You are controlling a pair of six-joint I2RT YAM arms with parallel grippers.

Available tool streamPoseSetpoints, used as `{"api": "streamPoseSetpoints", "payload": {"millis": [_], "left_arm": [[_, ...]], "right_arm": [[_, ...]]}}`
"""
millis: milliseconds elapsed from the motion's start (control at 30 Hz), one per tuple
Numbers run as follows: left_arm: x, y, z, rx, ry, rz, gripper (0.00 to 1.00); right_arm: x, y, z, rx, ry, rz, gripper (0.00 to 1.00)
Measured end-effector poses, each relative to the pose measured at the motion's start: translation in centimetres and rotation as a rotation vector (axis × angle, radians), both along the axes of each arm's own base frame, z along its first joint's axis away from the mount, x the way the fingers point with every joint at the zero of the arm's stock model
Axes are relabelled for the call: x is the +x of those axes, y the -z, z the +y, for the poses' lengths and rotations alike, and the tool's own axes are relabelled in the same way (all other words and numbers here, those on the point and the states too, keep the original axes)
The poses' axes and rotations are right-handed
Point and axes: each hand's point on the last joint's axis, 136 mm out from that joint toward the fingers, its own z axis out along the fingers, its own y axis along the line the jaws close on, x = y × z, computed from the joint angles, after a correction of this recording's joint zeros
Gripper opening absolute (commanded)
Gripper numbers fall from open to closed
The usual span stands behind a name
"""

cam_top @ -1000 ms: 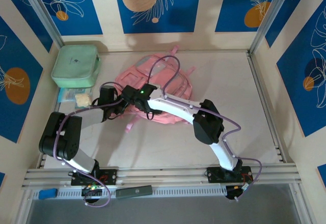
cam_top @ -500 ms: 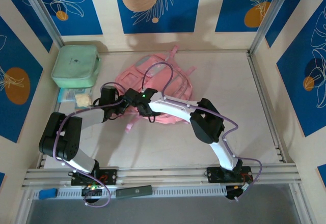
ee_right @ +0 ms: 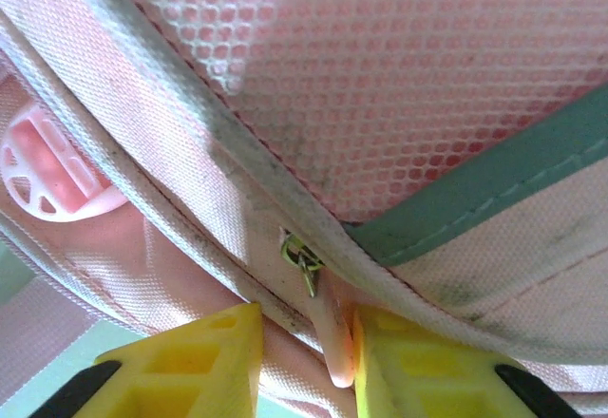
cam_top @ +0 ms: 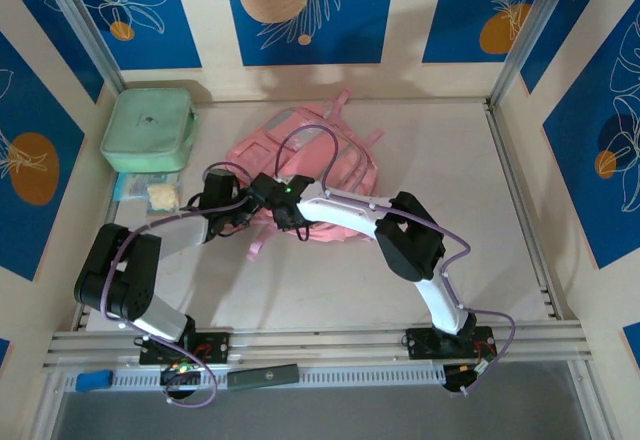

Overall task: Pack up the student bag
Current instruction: Zip the student bag at the center of the table.

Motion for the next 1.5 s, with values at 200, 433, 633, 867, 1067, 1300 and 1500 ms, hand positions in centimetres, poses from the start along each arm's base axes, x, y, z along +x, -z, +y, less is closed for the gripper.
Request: {"api": "streamPoseSetpoints", "payload": {"millis": [200, 433, 633, 867, 1067, 1300, 1500], "left_arm": [[-0.4, -0.1, -0.7, -0.017, 0.0, 0.017, 0.43], [0.1, -0.6, -1.0, -0.028, -0.014, 0.015, 0.43], [1.5, -0.6, -1.3, -0.022, -0.029, 0.009, 0.43], [2.8, 0.5, -2.1, -0.022, -0.03, 0.031, 0.4], [3.7, 0.2, -2.5, -0.003, -0.01, 0.046, 0.4], [5.7, -2.4, -2.7, 0.034, 0.061, -0.006, 0.4], [2.8, -4.2, -3.2, -0.057, 0.041, -0.055, 0.42]], "right_arm": [[0.8, 0.3, 0.1, -0.01, -0.056, -0.043, 0.18], [1.2, -0.7, 0.8, -0.035, -0.137, -0.111, 0.0], [0.6, -1.6, 0.2, -0.035, -0.154, -0.126, 0.0], [-1.7, -2.7, -1.3, -0.03, -0.218, -0.148, 0.0], [-2.6, -3.9, -4.3, -0.05, -0.191, -0.194, 0.0], [-3.8, -4.8, -5.5, 0.002, -0.205, -0.165, 0.0], [-5.2, -5.4, -4.2, 0.113, -0.249, -0.092, 0.0]]}}
